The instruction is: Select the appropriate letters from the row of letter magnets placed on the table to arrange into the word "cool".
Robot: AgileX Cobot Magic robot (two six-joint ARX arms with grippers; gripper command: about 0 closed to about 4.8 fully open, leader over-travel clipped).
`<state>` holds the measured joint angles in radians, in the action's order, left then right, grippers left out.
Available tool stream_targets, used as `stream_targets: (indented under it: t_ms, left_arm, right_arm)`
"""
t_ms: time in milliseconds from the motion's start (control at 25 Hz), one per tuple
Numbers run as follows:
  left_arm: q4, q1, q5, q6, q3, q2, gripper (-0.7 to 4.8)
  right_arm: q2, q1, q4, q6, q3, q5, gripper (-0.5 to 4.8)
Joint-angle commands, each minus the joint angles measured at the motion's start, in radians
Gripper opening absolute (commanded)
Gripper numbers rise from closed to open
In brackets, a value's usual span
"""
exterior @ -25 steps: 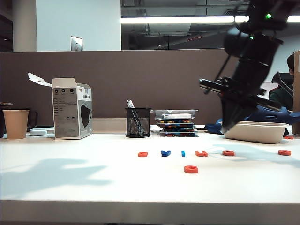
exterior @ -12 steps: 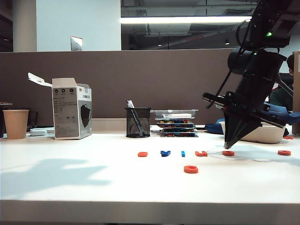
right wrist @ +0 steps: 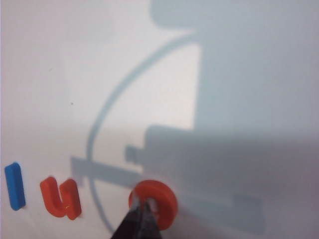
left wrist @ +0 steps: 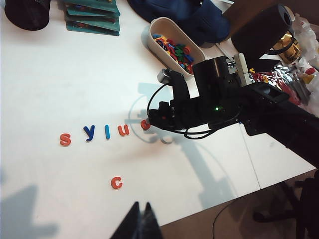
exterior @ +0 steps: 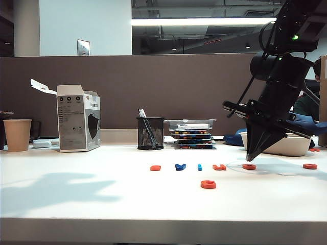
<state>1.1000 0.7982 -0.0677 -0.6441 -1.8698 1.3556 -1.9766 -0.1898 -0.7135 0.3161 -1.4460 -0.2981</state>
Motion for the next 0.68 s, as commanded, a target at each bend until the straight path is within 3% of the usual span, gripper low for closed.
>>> stream_targets:
  t_ms: [40,681]
  left_arm:
    - [-0.005,0.000,0.001,0.008,-0.004,-0.003,-0.03]
    - [-0.005,0.000,0.000,0.008,-0.004,-0.003,-0.03]
  right_arm:
    - [0.003,-0.002,0.007,-0.003,-0.002,0.008,-0.05]
    - [-0.052,-0.002,-0.023,-0.003,-0.002,0.008,-0.05]
